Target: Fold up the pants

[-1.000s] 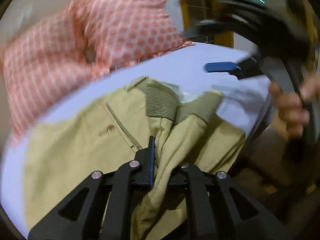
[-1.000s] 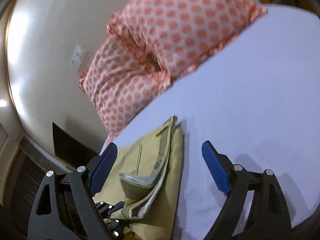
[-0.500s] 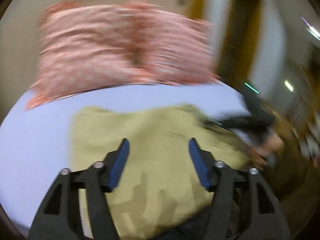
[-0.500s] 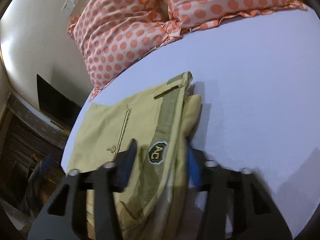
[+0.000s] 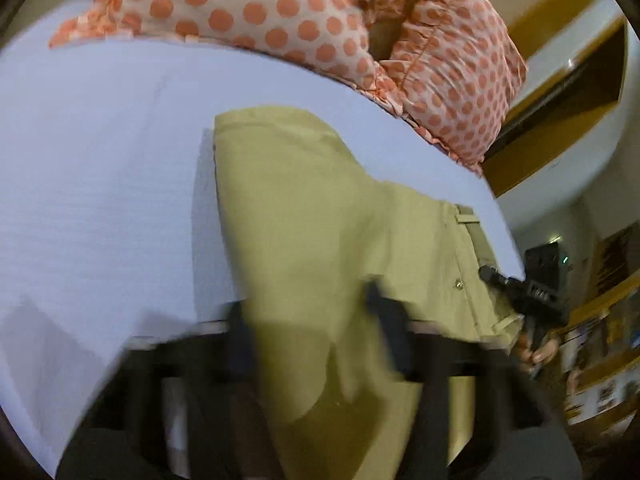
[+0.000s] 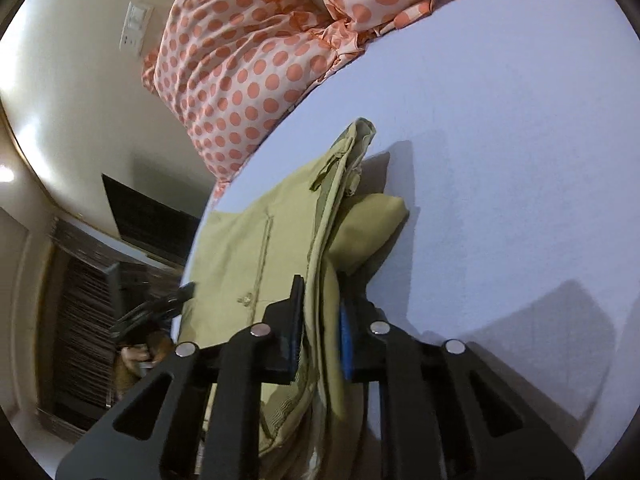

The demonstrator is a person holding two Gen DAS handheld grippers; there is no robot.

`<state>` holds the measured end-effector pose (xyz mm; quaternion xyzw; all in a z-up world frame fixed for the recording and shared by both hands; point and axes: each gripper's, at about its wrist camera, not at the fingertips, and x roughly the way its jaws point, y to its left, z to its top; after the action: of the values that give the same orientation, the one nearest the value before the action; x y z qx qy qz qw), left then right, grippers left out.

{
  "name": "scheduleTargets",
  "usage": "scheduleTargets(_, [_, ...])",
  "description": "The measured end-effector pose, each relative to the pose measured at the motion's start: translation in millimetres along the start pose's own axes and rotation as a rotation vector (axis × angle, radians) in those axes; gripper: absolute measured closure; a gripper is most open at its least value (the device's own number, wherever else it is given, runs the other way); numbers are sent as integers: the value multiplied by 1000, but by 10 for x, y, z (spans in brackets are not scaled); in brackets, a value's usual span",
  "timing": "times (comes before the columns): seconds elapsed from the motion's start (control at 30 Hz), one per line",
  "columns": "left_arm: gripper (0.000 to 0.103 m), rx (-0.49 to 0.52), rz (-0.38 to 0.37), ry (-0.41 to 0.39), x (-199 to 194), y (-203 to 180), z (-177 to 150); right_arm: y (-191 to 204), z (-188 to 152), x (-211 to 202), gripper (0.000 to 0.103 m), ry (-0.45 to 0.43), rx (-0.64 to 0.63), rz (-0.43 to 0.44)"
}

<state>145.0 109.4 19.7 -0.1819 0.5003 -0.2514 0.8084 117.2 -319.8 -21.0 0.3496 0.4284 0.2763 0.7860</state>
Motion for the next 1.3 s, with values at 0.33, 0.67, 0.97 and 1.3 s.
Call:
scheduleTargets(0.33, [97,156,84,-186,-91,-593,857,607,959,-55,92,-106,-106,9])
scheduleTargets(0.67, [79,172,387,-161,474,-513,1093,144,1232,269,66,-134,-72,-355])
scheduleTargets(0.97, [45,75,153,-79,576,-718,730,417,1072,419,13,-39,-123,-316])
scheduleTargets(1.3, [2,229,368,-187,188,-1208,-48,1124,50,-87,1,-200,-350,-574])
